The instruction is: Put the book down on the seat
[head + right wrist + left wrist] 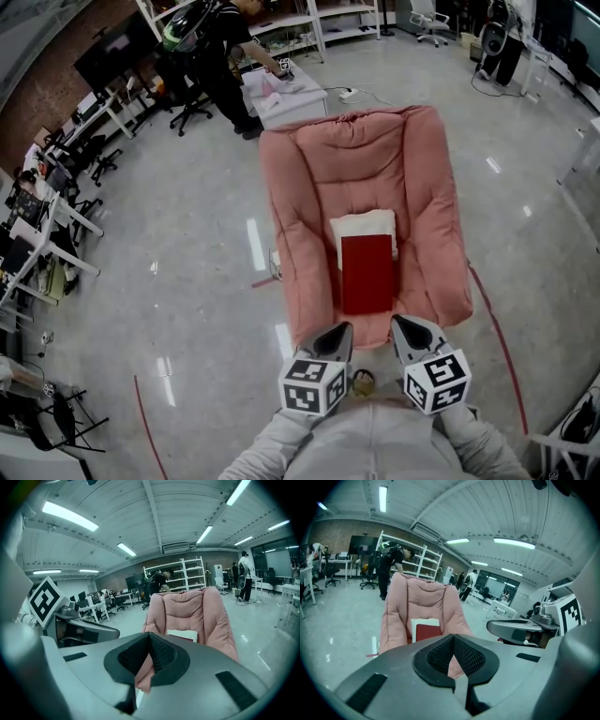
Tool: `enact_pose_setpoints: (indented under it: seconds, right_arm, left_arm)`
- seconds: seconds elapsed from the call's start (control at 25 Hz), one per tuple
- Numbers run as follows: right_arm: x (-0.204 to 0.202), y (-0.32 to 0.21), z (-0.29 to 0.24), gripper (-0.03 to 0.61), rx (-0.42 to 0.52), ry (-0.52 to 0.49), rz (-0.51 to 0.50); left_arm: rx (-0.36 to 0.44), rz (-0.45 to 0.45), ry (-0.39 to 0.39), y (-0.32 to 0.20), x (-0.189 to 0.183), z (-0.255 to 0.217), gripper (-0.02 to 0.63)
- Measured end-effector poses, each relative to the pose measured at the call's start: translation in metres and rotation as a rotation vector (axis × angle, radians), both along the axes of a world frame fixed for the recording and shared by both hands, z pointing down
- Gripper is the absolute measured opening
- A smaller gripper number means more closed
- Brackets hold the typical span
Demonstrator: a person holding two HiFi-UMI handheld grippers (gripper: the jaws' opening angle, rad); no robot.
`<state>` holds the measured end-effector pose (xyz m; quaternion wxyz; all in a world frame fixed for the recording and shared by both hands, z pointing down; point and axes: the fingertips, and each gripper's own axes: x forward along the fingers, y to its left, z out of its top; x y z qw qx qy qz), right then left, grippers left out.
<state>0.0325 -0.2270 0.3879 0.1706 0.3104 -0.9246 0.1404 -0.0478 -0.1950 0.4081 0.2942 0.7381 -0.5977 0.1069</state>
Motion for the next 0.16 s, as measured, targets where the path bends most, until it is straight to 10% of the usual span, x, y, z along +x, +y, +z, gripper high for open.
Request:
enact_pose_setpoints:
  seconds: [0.16]
  right_arm:
    - [-0.0049, 0.0076, 0.0, 0.005, 0.004, 0.003, -0.002]
  left_arm:
    - [-0.005, 0.001, 0.001, 0.0078, -0.0049, 0.0024, 0.006]
